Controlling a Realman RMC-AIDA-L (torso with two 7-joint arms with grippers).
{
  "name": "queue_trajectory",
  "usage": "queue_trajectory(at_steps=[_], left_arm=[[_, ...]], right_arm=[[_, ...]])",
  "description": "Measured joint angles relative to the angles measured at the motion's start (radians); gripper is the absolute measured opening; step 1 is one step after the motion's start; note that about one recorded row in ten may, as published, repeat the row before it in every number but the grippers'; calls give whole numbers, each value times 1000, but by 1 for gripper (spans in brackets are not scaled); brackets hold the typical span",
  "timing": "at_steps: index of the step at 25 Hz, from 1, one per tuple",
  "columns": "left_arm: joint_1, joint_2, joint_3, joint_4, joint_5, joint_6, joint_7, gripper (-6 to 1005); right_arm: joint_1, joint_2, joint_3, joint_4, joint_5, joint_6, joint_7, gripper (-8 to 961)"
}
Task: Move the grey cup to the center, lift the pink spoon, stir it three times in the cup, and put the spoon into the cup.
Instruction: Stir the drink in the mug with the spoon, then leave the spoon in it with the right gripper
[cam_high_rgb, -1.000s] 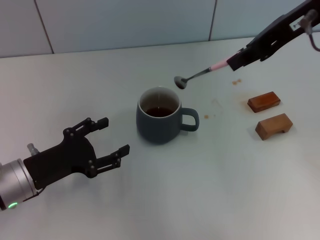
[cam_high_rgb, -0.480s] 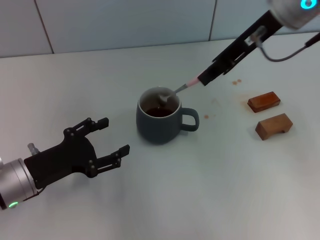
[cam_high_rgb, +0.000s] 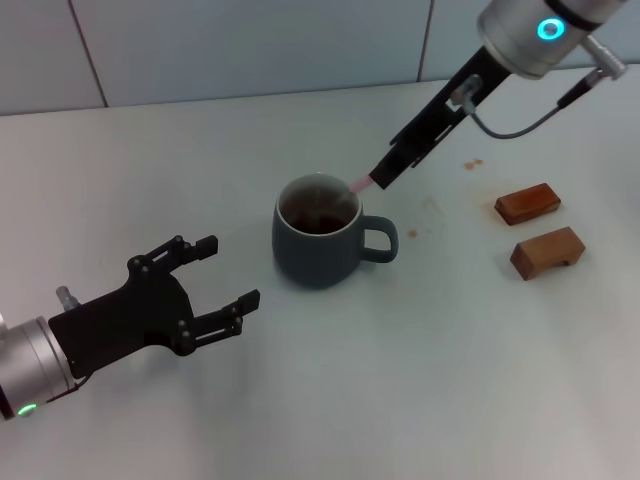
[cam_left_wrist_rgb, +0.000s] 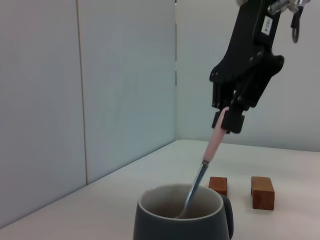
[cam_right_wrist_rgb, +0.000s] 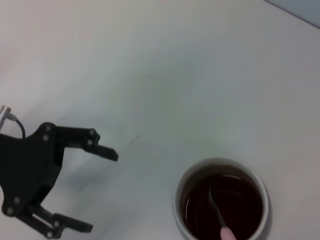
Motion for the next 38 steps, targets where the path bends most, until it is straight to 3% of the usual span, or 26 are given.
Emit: queue_trajectory(at_steps=[7,14,18,22,27,34,37,38], left_arm=[[0,0,9,-2,0,0,2,852],[1,0,12,-3,0,0,3,852],[-1,-1,12,-5,0,0,7,852],[-4,-1,12,-6,0,0,8,852],[-4,-2,12,-7,0,0,8,852],[-11,-2,15,-8,0,4,8,852],[-12,-2,21,-8,0,1,8,852],[-13,-2,23,-8,0,1,8,852]], right_arm=[[47,-6,-1,66,-62,62,-14,119],[76,-11,0,67,-104,-14,8,119],[99,16,0,84,-97,-33,2,119],[119,25,-1,122,-97,16,-4,119],[141,16,0,169,-108,87,-7,119],[147,-9,-2,164,-146,21,8,120],[152,-2,-3,163,-151,-18,7,120],[158,12,-3,163,-148,-25,2,120]])
